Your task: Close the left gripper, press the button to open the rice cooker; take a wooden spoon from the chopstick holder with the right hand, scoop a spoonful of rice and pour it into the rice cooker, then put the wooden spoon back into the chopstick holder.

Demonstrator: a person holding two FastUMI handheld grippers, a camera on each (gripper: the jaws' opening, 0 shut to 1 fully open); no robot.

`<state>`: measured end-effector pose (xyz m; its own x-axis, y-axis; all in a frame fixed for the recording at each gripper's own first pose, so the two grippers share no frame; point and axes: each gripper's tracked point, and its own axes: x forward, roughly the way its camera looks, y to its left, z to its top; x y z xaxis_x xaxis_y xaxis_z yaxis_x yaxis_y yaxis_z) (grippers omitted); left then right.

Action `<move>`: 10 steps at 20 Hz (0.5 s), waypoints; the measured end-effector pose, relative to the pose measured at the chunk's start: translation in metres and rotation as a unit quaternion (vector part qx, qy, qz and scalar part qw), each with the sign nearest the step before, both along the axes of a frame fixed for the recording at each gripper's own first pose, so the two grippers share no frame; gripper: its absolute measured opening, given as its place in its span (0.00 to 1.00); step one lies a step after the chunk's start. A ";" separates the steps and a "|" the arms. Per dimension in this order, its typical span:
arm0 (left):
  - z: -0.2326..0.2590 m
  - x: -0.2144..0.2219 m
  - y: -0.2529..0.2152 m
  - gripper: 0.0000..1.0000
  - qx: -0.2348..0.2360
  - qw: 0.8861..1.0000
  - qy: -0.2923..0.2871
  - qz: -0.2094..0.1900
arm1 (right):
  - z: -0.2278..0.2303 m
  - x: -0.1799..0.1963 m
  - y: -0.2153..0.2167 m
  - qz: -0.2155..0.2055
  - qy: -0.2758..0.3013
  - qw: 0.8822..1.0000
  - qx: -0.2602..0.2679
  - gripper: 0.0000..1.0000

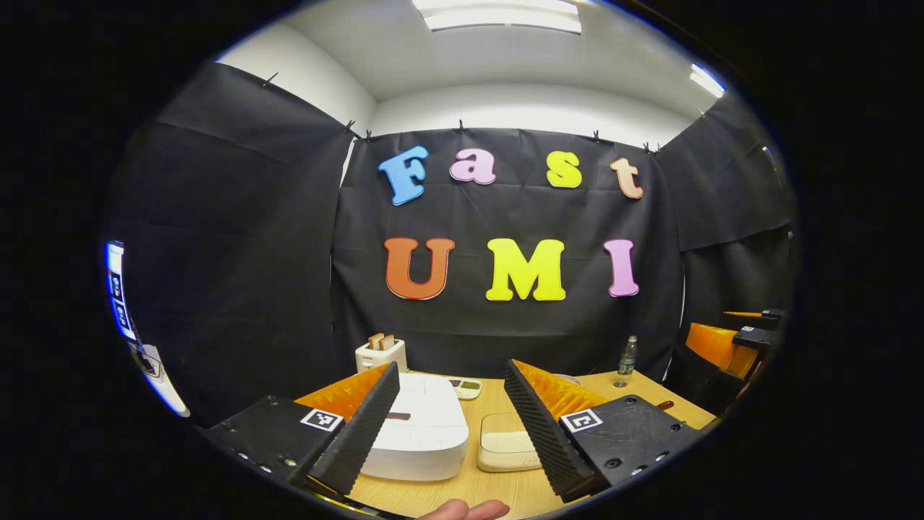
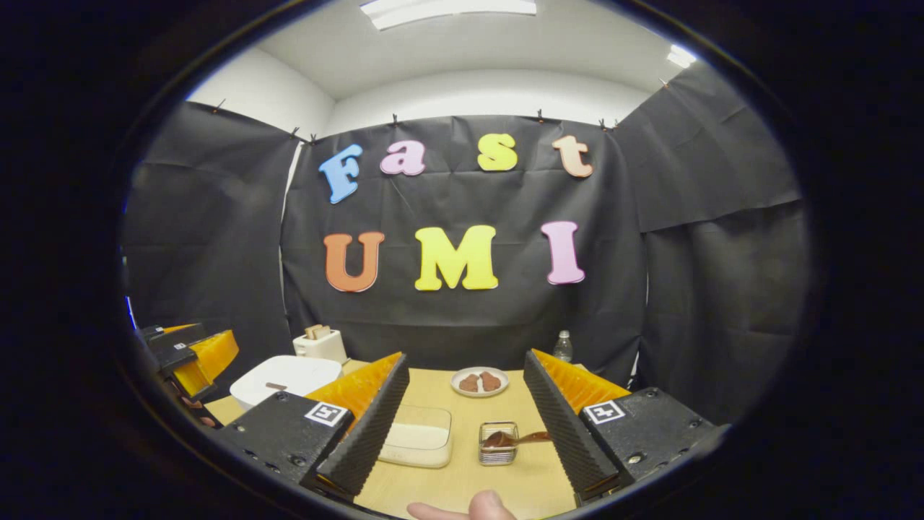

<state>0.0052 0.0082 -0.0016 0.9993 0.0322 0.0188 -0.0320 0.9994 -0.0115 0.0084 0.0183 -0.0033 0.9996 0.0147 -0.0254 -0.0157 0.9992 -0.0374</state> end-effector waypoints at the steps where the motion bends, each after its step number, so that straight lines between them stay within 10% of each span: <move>1: 0.001 0.002 0.005 0.94 0.001 1.000 0.000 0.001 | 0.000 0.000 0.003 0.002 -0.001 1.000 -0.002 1.00; 10: -0.002 0.005 0.030 0.94 0.005 1.000 0.007 0.021 | -0.001 0.002 0.023 0.029 -0.003 1.000 0.007 1.00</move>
